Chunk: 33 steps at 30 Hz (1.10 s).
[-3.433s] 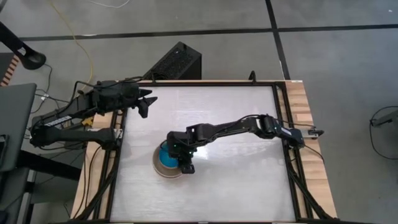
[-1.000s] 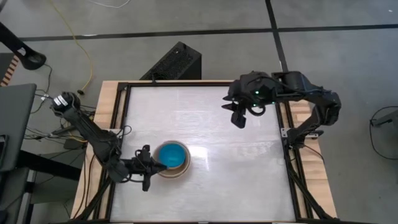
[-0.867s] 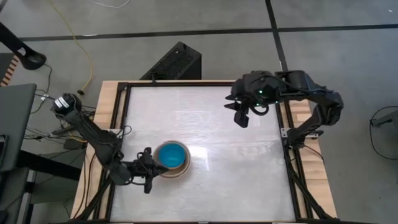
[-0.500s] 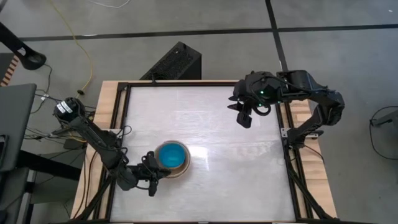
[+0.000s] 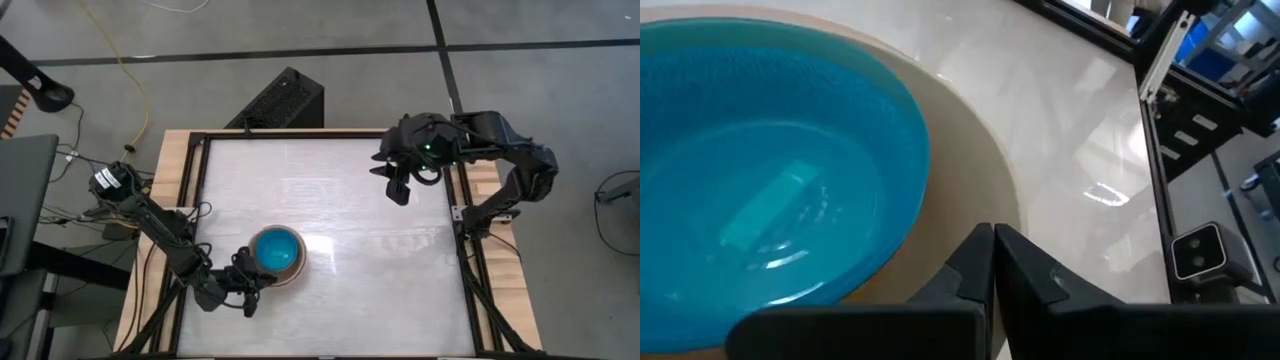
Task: Nest bowls inside each other
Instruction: Adjust the stack bowl, then return to Home Position
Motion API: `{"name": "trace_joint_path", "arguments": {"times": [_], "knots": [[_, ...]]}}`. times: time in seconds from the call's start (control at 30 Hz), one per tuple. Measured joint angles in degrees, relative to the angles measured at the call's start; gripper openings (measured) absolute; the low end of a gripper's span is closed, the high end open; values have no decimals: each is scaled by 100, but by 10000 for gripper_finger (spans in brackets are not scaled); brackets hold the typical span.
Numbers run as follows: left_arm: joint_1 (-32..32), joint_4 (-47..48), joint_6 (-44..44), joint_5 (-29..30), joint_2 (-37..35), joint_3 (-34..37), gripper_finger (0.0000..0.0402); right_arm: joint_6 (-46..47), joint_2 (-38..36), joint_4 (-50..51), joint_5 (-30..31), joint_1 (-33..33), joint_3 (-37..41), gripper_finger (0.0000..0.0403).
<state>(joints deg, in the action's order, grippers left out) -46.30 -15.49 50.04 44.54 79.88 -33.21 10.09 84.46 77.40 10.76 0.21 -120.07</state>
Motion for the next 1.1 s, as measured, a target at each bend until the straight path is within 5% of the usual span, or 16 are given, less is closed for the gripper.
{"name": "trace_joint_path", "arguments": {"times": [0.2, 0.5, 0.83, 1.1], "knots": [[-2, -275, -235, 187, -240, -3, 0, -2, -168, -143, -11, 165, 0, 117], [77, 515, -1344, 848, -1776, -9, 0, 531, -1138, -126, 688, 846, 506, 117], [478, 2495, -1295, 768, -3455, -7, 0, 1706, -2777, -1932, 1352, 1815, 3800, 116], [778, 3477, -1252, 672, -3994, -7, 0, 2147, -3638, -3320, 1362, 2020, 6102, 81]]}}
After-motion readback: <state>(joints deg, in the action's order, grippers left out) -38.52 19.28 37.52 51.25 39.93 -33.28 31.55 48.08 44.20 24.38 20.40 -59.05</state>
